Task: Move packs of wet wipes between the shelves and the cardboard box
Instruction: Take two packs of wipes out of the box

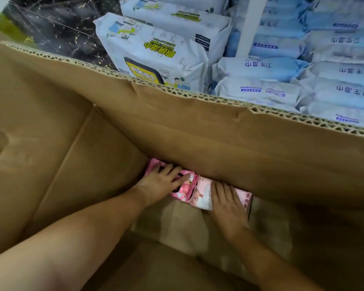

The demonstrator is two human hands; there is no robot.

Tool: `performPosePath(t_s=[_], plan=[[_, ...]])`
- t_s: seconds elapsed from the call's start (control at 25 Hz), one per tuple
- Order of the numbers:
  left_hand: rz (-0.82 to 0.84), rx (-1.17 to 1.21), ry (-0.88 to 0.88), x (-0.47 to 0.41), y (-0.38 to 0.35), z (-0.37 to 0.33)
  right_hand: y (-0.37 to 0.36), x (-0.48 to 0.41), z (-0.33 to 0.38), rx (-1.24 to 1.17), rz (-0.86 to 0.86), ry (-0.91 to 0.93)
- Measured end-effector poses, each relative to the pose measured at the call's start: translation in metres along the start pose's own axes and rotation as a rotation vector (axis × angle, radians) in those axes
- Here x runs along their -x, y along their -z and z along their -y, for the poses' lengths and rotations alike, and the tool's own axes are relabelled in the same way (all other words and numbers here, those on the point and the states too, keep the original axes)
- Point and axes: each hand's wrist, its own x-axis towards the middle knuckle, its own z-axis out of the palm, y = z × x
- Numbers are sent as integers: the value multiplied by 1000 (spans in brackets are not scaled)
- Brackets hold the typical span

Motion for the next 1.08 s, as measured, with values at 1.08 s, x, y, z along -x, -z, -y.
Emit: performPosePath(t_s=[1.08], plan=[[-186, 1930, 816, 273, 613, 54, 705, 158, 12, -1286, 123, -713]])
